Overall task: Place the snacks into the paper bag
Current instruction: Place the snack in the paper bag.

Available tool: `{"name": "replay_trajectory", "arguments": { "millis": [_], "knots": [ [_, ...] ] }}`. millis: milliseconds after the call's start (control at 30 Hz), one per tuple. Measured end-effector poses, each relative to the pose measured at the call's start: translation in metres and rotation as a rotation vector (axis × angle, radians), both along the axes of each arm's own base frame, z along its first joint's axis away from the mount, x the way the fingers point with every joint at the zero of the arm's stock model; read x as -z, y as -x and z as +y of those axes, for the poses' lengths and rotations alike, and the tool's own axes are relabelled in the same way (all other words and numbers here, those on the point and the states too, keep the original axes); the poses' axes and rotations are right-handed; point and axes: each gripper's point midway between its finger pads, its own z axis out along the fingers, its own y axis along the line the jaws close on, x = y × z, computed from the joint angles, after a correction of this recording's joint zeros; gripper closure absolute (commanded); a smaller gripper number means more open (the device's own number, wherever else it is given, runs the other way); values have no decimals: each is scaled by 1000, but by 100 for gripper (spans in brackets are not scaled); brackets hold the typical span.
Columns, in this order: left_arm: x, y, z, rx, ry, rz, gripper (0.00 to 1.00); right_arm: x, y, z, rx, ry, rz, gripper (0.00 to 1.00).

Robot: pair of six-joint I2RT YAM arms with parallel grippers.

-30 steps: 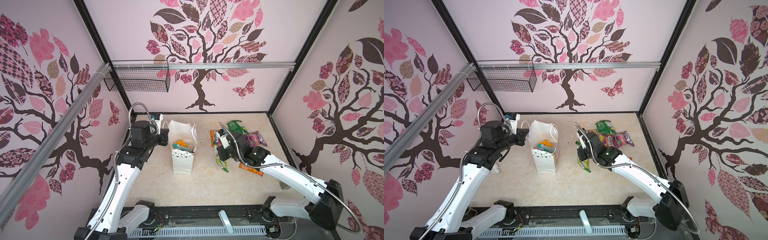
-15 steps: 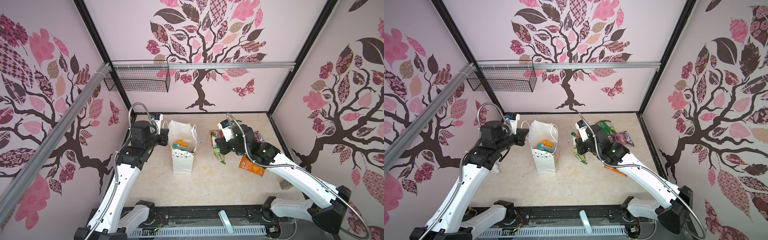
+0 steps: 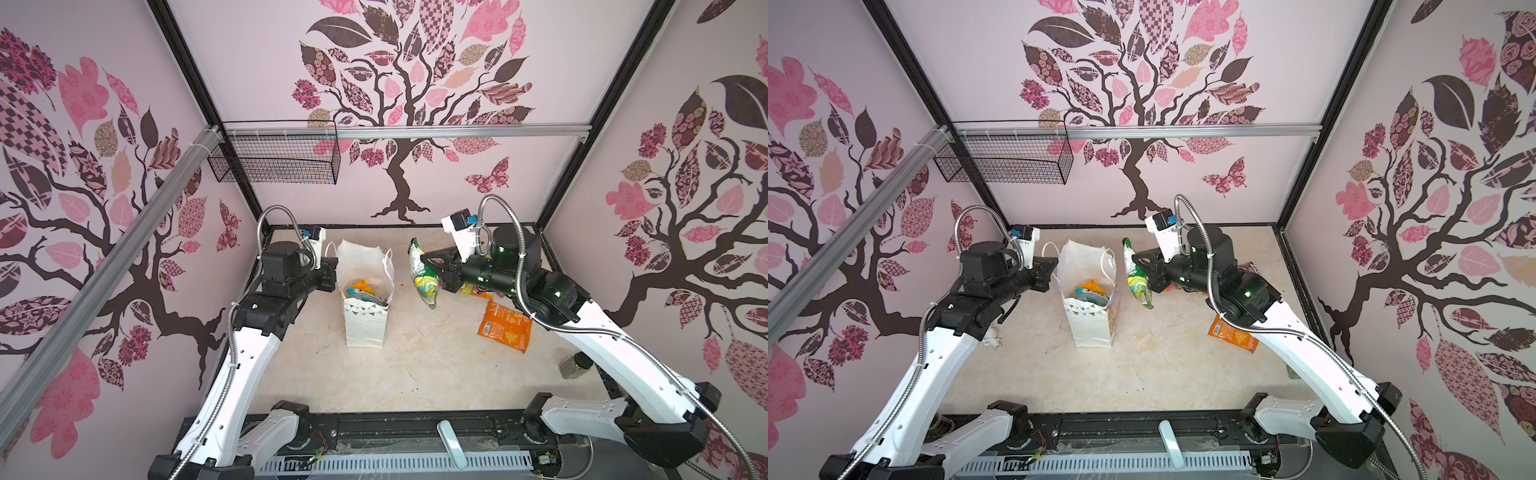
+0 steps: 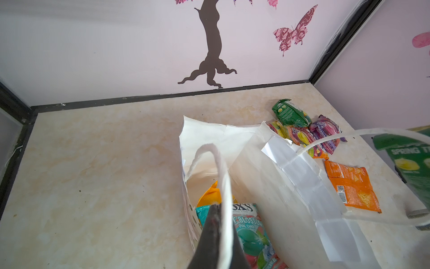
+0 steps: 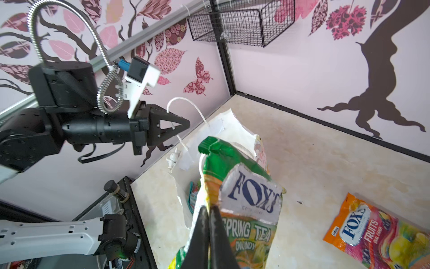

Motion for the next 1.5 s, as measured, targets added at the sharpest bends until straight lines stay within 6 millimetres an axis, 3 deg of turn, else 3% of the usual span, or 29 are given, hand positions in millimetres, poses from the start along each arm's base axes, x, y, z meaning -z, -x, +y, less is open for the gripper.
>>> {"name": "replay_trajectory", "arguments": {
  "millis": [267, 533, 733, 1000, 1500],
  "knots": [
    [0, 0, 0, 0, 0, 0, 100, -30, 29, 27, -129, -58, -41, 100],
    [-1, 0, 0, 0, 0, -2, 100, -40, 33, 42, -198, -88, -34, 100],
    [-1, 0, 0, 0, 0, -2, 100, -53, 30, 65, -256, -104, -34, 100],
    [-1, 1, 1, -3, -1, -4, 100, -47, 15, 93, -257, -87, -10, 100],
    [-2, 1, 1, -3, 0, -6, 100, 5, -25, 123, -160, -7, 75, 100]
  ]
}}
